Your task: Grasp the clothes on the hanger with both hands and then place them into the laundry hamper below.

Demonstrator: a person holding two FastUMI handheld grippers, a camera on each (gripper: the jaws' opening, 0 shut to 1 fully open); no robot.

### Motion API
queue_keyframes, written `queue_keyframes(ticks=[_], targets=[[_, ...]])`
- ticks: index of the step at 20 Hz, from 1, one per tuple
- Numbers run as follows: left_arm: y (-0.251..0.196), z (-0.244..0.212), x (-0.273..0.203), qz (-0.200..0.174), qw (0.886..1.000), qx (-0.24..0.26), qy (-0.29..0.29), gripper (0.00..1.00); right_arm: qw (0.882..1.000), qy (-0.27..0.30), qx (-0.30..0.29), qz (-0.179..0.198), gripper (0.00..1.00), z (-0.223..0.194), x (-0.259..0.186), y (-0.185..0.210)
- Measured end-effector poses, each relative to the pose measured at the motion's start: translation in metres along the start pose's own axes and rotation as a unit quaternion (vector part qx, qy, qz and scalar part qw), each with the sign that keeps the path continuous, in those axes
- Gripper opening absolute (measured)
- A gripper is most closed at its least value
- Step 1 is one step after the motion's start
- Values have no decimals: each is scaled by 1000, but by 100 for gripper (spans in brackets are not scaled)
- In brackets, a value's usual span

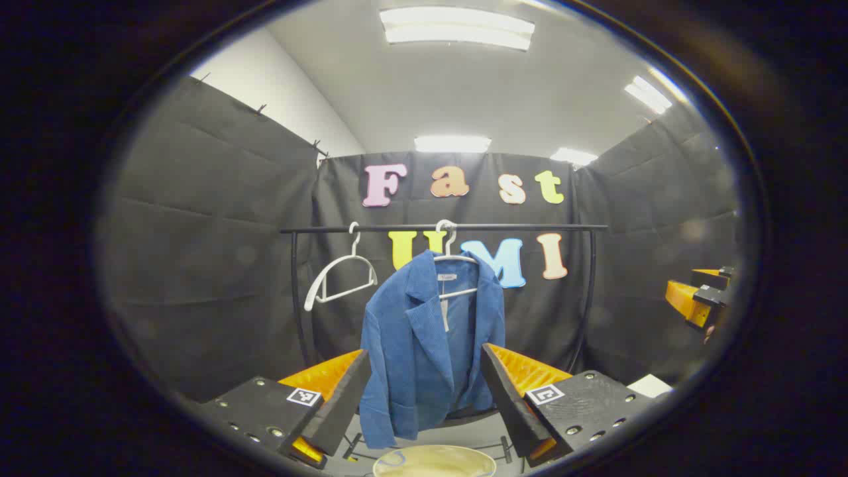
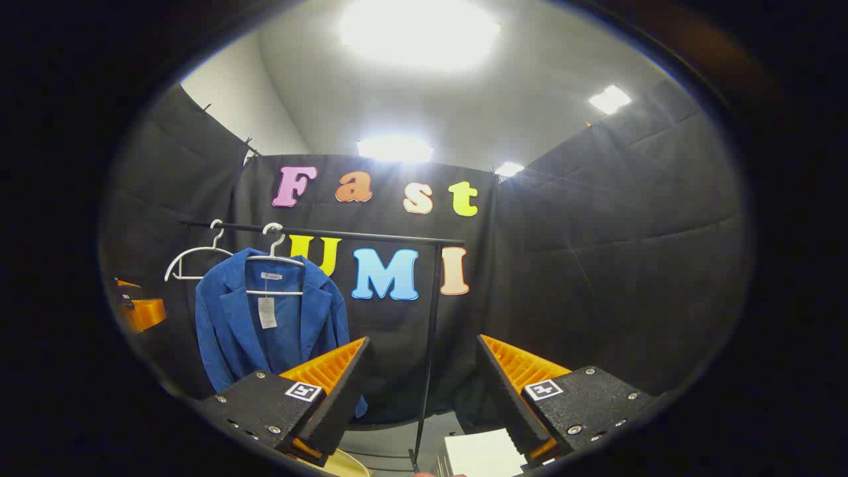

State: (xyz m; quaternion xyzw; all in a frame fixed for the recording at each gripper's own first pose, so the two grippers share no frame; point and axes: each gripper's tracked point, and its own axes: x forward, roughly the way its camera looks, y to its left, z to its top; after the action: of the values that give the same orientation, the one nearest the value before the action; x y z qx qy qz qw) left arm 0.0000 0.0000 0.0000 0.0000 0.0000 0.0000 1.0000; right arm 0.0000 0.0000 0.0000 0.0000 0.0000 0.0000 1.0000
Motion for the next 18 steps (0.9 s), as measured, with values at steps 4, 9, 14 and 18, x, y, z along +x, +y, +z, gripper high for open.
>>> queue_keyframes(ticks=[4,9,14,18], targets=[[5,-7,-8,3,1000,-2,5,96,1000,10,11,4,95,-6,-7,3],[12,-12,-13,0,1000,-12,3,96,1000,26,-2,11,95,-16,-12,8],[17,-29,-21,8,999,-29,19,96,999,31,-4,32,95,-16,-13,23],[32,-37,-33,20,999,-37,28,96,997,43,4,58,95,-17,-11,41]])
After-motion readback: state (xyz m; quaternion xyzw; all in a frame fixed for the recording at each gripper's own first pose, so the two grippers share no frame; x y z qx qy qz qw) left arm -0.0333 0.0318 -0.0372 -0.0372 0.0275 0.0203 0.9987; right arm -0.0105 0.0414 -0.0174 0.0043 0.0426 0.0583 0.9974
